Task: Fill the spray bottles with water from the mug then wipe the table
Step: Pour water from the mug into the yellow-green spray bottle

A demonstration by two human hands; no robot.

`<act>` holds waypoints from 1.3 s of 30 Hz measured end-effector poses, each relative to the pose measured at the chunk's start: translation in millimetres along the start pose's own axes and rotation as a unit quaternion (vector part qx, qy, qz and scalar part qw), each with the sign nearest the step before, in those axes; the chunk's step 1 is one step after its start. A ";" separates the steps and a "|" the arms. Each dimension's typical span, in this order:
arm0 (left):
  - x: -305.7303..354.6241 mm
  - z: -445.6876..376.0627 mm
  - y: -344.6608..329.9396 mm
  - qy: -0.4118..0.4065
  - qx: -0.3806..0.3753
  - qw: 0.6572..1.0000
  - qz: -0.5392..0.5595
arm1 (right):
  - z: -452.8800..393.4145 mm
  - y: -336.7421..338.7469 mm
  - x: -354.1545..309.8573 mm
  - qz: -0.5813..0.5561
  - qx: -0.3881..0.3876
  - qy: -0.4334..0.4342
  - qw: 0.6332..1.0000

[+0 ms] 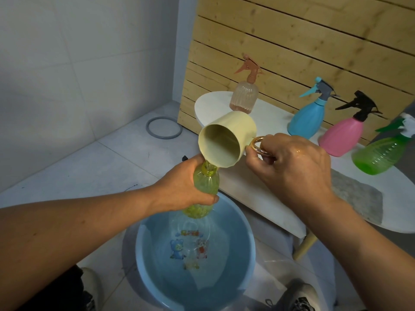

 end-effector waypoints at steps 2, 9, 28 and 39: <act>0.0 0.1 -0.3 0.000 -0.001 1.000 0.001 | 0.1 -0.1 0.1 0.001 0.000 0.005 1.000; 0.1 0.8 -1.0 -0.002 -0.005 1.000 0.000 | 0.5 -1.4 0.6 0.004 0.001 0.022 1.000; 1.8 1.7 -1.4 -0.003 -0.002 1.000 -0.002 | 1.2 5.8 -4.5 0.008 0.035 0.073 0.997; -1.0 0.6 -3.6 0.010 0.002 1.000 -0.009 | 3.8 7.6 -3.7 0.022 0.087 0.122 0.988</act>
Point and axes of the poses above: each hand's wrist, its own z-axis away from the middle knuckle, its own y-axis out of the back of the hand, x = y × z, the point moved 3 cm from there along -z, towards the middle knuckle, and after that the axes turned 10 degrees about x, right-handed, at the moved point
